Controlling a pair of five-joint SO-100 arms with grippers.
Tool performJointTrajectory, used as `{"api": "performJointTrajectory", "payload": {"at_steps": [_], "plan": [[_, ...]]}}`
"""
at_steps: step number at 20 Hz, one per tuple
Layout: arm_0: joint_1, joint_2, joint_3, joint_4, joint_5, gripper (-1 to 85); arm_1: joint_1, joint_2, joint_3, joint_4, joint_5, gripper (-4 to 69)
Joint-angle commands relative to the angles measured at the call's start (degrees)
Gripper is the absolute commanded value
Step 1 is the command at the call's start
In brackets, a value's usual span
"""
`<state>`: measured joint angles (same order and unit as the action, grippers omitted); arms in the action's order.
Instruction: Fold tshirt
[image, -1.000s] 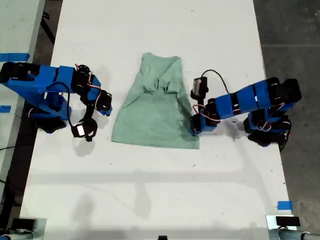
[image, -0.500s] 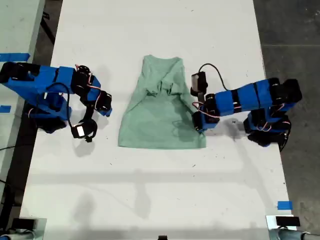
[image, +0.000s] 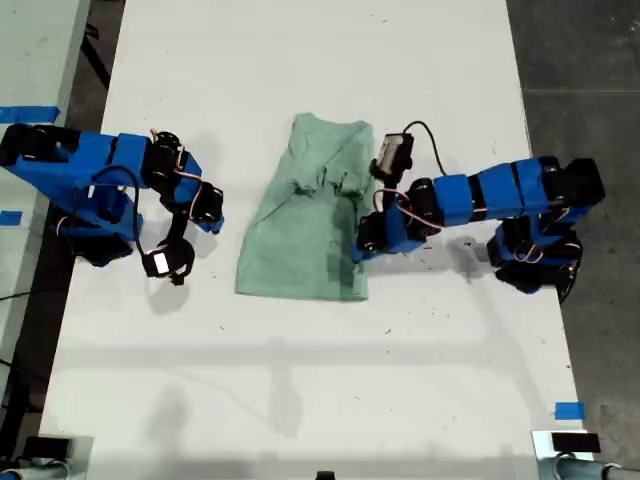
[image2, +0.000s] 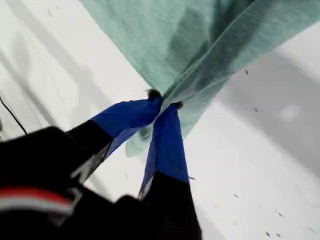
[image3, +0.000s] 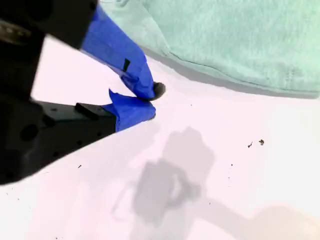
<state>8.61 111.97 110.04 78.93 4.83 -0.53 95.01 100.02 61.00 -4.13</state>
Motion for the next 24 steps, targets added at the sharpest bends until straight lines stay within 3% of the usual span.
{"api": "performJointTrajectory", "payload": {"at_steps": [1,6,7,8,9,12,15,20,22,24], "plan": [[0.79,0.35,-0.62,-0.62,-0.53,0.1,3.25,2.81,6.5,-17.4,2.99,-1.3],[0.7,0.53,-0.62,-0.26,-0.7,0.1,7.91,-10.72,12.66,-28.56,3.87,-1.4],[0.62,0.53,-0.62,-0.26,-0.62,0.1,7.91,-12.39,12.04,-28.3,4.13,2.6],[0.44,0.62,-0.62,-0.18,-0.62,0.1,7.91,-12.83,11.6,-28.04,3.87,11.8],[0.44,0.7,-0.7,-0.18,-0.62,0.1,7.56,-12.13,10.72,-25.93,3.96,20.4],[0.35,0.79,-0.7,-0.18,-0.62,0.1,6.77,-6.33,4.57,-14.85,1.49,32.2],[0.26,0.62,-1.14,-0.18,-0.62,0.1,6.06,2.02,-1.76,-4.57,-1.05,32.6],[-0.09,0.44,-2.02,0.26,-0.53,0.1,5.54,21.97,-1.05,6.33,-4.22,31.8],[-0.35,0.35,-2.2,0.09,-0.44,0.1,5.54,31.03,4.75,7.82,-4.22,31.8],[-0.79,0.09,-2.2,-0.35,-0.26,0.1,5.62,38.58,11.87,5.36,-4.13,30.8]]}}
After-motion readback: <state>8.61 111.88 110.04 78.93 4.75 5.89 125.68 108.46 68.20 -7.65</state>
